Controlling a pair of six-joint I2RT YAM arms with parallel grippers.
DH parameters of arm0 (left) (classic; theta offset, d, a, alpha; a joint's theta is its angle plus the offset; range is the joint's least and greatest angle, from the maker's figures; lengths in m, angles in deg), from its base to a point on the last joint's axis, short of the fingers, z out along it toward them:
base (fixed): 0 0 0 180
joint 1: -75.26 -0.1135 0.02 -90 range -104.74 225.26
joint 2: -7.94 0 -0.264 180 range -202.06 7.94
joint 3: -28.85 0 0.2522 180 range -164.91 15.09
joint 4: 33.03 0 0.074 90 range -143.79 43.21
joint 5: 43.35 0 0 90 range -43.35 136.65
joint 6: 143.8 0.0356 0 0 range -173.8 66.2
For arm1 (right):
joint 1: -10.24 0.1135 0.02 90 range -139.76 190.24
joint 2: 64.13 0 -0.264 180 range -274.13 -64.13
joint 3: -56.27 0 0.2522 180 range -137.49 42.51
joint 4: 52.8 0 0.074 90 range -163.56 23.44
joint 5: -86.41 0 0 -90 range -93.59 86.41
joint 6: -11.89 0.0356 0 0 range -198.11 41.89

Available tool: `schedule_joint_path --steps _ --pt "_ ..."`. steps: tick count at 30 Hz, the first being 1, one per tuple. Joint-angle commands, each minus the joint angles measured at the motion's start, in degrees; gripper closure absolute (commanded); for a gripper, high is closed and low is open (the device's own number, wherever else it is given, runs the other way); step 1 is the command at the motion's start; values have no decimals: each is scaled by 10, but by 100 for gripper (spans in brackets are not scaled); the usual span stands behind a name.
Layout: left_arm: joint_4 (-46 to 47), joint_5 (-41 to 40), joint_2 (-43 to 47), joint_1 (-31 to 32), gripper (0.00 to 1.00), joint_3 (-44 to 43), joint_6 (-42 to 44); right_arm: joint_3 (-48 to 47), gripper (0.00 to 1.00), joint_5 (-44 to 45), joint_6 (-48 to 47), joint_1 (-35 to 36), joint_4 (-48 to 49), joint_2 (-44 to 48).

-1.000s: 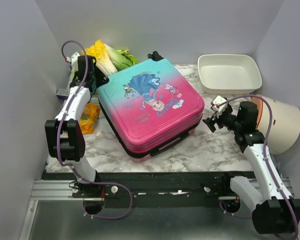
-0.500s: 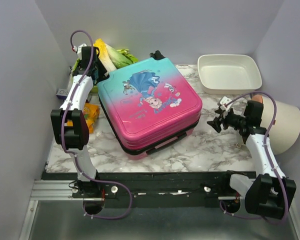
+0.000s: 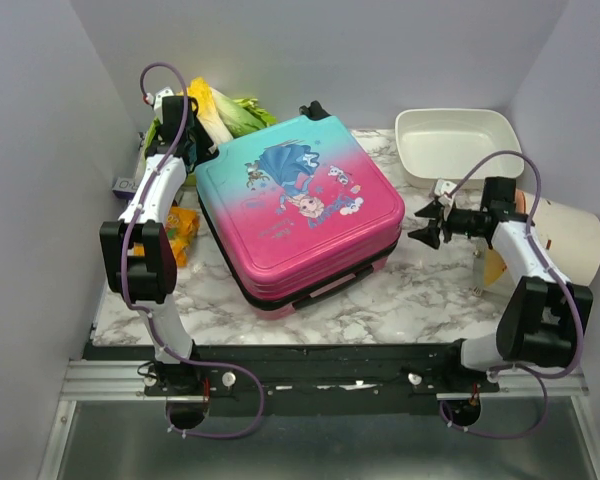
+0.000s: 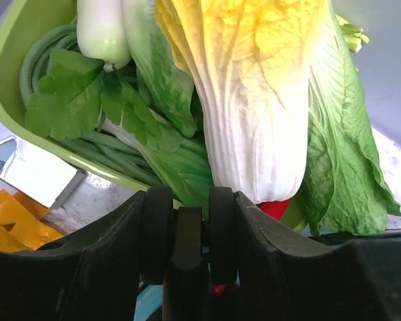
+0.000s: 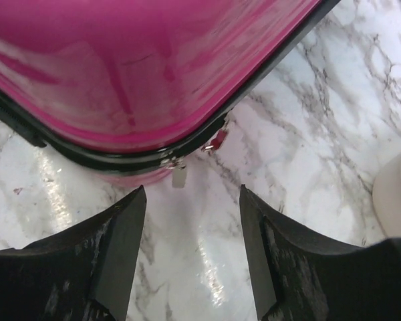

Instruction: Open, take out, and arrange the luggage

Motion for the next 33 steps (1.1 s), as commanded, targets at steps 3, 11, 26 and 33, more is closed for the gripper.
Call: schedule_joint_path --steps 3,11,26,33 --pt "215 -43 -16 4 100 4 13 -148 39 -52 -200 -2 -298 -121" --pt "225 -55 -4 4 100 18 20 -226 40 -60 -254 0 -393 -190" --pt "225 -48 -8 4 100 14 3 -267 40 -33 -151 39 -386 -235" --pt "226 -55 -2 4 100 17 10 -297 40 -17 -155 64 -418 -266"
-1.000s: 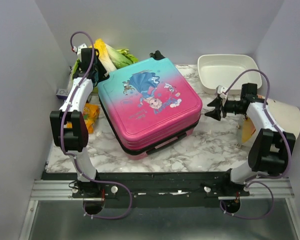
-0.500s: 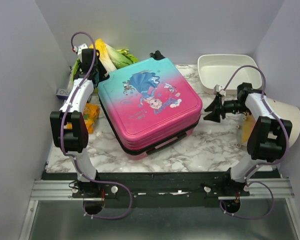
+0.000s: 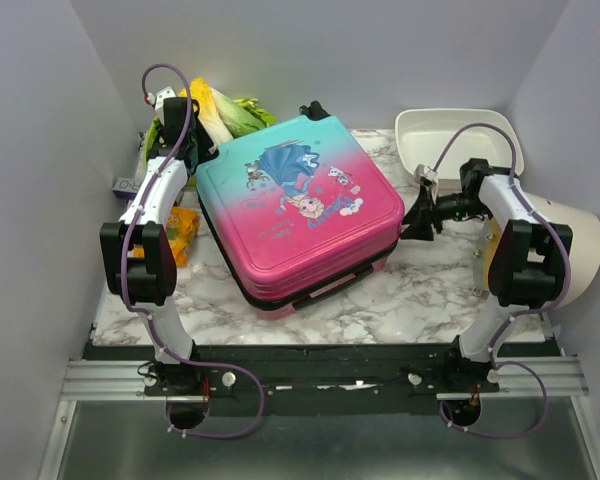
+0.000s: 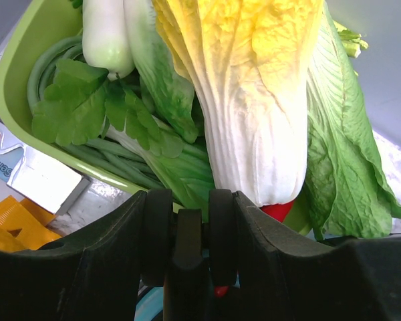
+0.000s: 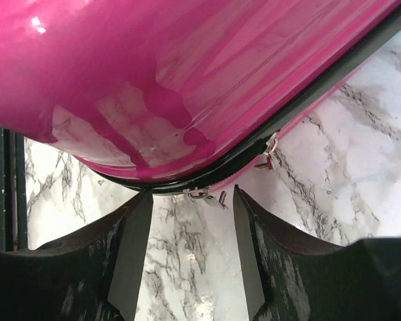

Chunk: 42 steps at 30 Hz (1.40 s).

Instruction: Open, take out, and arrange the luggage

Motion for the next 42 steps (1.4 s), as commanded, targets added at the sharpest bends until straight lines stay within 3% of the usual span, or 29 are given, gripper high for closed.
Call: schedule_joint_path --steps 1,8,11,18,19,23,27,33,37,42 --pt "198 -41 -12 2 100 -3 -6 -39 40 9 2 21 -42 -33" --pt "202 -41 -13 2 100 -2 -4 -68 53 9 -16 31 -86 -64" --pt "204 -43 -15 2 100 -3 -7 -66 54 0 -31 36 -95 -64" --pt "200 -52 -11 2 100 -2 -3 -37 60 -67 -141 42 -145 -65" --pt "200 -55 -10 2 100 -2 -2 -33 62 -72 -149 42 -154 -68" --pt "197 -56 -5 2 100 -2 -1 -45 99 -85 -168 43 -186 -89" --pt "200 -59 7 2 100 9 -7 -30 99 -103 -176 43 -195 -62" --pt "201 -77 25 2 100 41 -13 75 99 -104 22 43 -10 41" --pt "201 -89 33 2 100 58 -33 170 99 -34 210 43 205 136" --pt "186 -114 37 9 100 59 -39 196 99 22 290 44 237 191"
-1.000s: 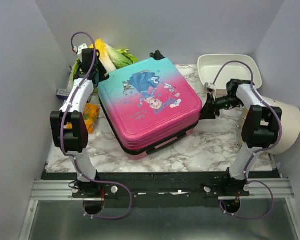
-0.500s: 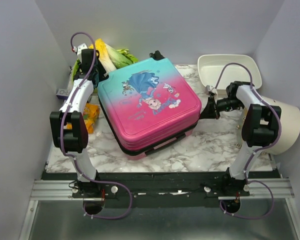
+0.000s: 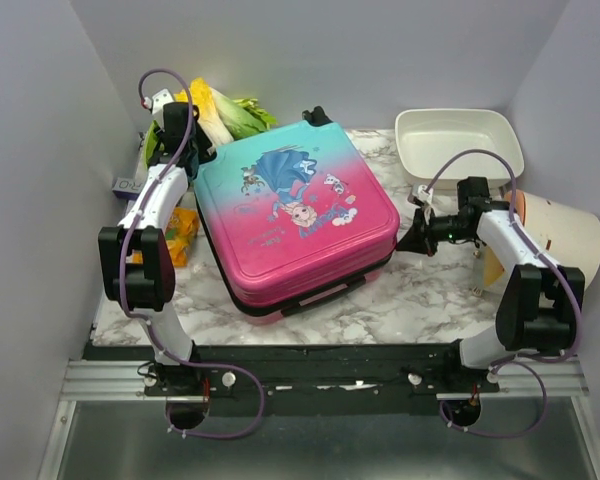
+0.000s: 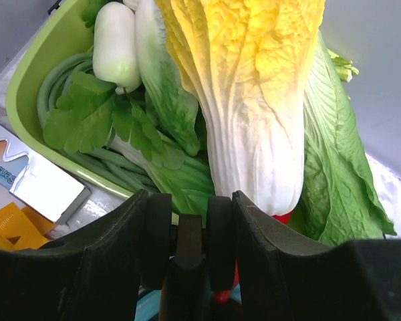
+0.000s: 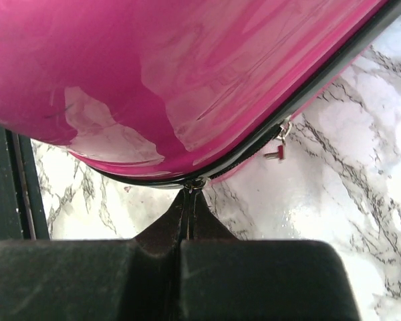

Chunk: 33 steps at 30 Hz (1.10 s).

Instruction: Open, take out, and arrange the luggage

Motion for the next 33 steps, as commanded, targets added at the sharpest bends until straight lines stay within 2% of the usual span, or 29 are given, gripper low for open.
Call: schedule_joint_path --steps 1,3,4,5,6,7,8,9,13,17,21,22,23,24,25,26,27,29,33 --pt "112 -100 9 10 100 3 -30 10 99 -18 129 12 66 34" --pt "110 -132 12 17 100 5 -29 14 99 3 169 17 71 44" --pt "104 -134 10 18 100 3 -24 37 99 27 192 19 107 54" --pt "100 -128 10 19 89 -9 -22 48 99 57 259 20 137 66" --pt "82 -122 7 20 62 -19 -22 58 99 105 282 21 159 81" --pt "57 -122 7 20 34 -29 -24 61 99 108 292 21 173 82" --pt "45 -119 9 20 1 -53 -25 57 99 96 286 21 173 84" --pt "31 -119 16 20 1 -64 -27 56 99 71 286 22 175 85" --pt "1 -114 76 24 1 -71 -3 64 99 65 301 34 194 93" --pt "-30 -121 159 30 1 -36 23 90 99 103 398 35 243 107" --pt "-160 -70 250 41 1 -27 23 116 99 109 417 35 260 128" --pt "-203 -14 275 48 1 -8 15 127 99 112 423 34 273 133" --pt "-210 6 305 60 1 62 1 131 99 114 421 35 276 139" --pt "-201 22 378 102 1 114 -28 134 99 123 420 35 277 148" --pt "-142 36 420 125 1 174 -42 136 99 128 419 35 279 150" --pt "-115 54 459 152 1 285 -55 136 99 127 417 35 279 154" --pt "-103 52 521 172 1 328 -88 135 99 128 417 35 279 155" --pt "-144 21 560 217 1 392 -120 131 99 123 418 35 279 155" --pt "-291 -58 612 238 1 396 -169 130 99 134 421 35 281 156"
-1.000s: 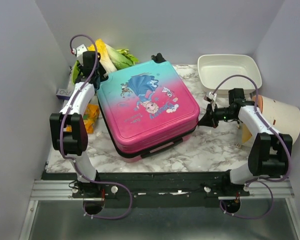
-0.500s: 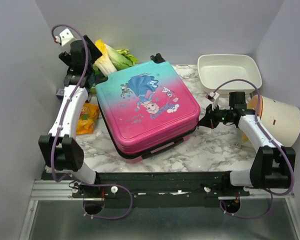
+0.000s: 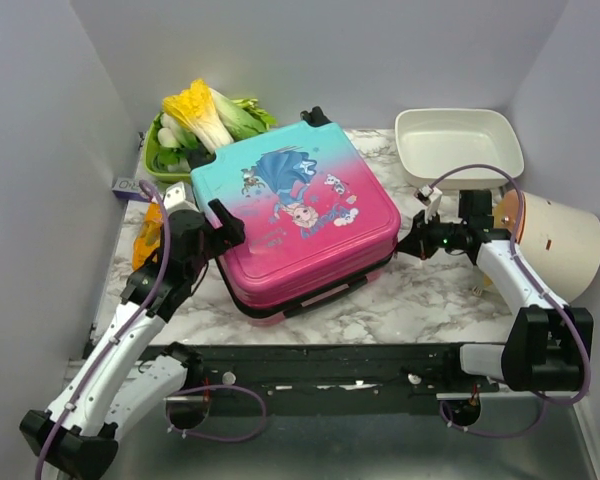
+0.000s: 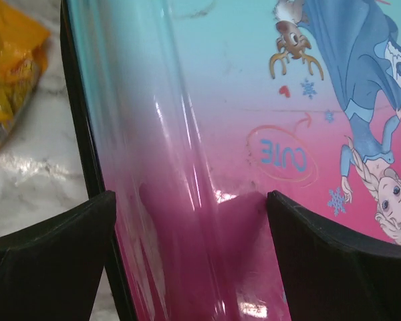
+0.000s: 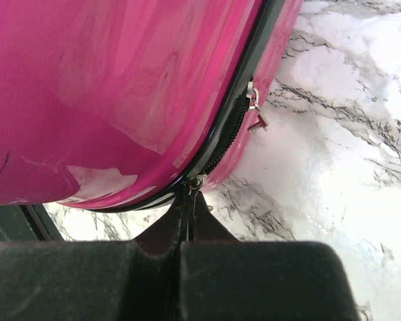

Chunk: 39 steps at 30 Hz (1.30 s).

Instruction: Open, take out, and arrange the luggage

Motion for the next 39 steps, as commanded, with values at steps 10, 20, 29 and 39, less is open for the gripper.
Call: schedule_joint_path --steps 10,20,29,39 --pt "45 102 109 17 1 138 -93 8 99 -57 23 17 42 28" --pt "103 68 28 25 1 138 -99 4 99 58 43 49 -61 119" --pt "112 21 35 26 1 147 -88 31 99 19 93 50 -51 223" --pt "106 13 22 26 1 133 -46 53 44 193 130 50 12 225"
